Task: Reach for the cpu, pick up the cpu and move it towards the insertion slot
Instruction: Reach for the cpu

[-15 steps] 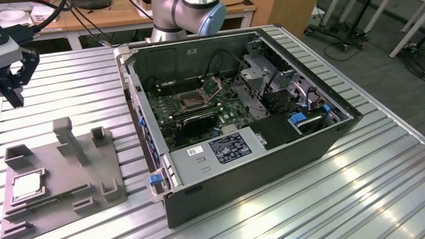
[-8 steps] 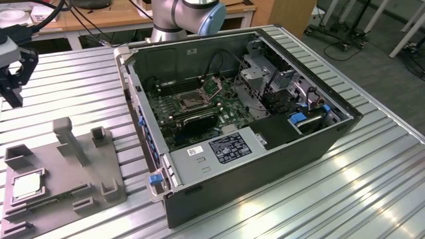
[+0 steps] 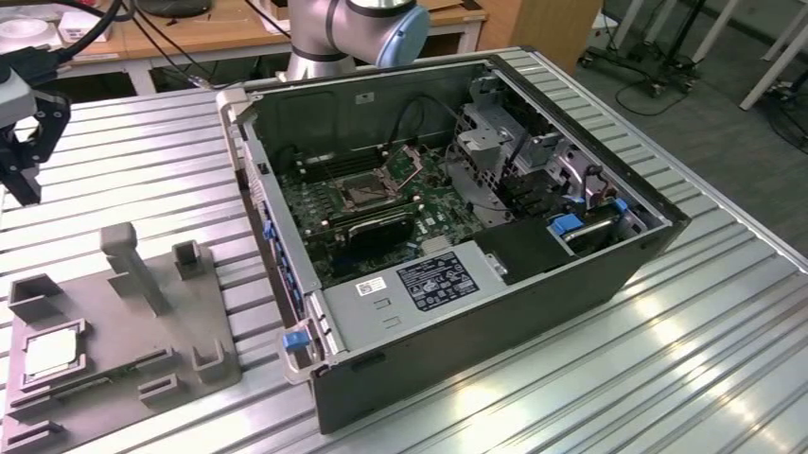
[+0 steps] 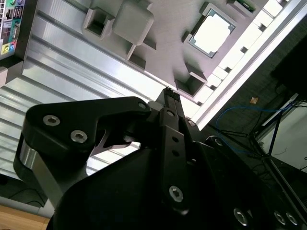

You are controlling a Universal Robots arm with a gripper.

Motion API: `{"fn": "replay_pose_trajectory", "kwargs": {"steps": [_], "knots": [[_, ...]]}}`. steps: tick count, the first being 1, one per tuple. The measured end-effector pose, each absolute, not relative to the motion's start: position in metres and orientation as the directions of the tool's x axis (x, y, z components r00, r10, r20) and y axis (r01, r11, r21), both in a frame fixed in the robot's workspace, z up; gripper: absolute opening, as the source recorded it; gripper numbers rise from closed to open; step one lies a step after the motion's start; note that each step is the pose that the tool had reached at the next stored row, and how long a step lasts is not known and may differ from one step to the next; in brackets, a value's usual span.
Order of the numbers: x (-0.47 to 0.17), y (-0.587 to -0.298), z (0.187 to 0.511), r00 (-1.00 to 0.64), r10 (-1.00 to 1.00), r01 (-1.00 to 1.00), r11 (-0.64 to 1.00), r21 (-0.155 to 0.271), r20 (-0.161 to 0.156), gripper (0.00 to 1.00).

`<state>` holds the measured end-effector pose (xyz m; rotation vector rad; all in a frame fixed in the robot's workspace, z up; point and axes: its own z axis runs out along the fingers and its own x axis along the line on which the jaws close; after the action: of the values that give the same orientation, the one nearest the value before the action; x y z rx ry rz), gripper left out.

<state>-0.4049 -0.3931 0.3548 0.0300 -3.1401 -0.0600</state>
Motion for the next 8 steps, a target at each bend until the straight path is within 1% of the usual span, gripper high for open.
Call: {"fn": "replay_pose_trajectory", "kwargs": {"steps": [8], "knots": [[-0.4067,-0.3931,0.3549,-1.000,-0.019,-0.019,0.999,0.038,0.001,0.11]]}}
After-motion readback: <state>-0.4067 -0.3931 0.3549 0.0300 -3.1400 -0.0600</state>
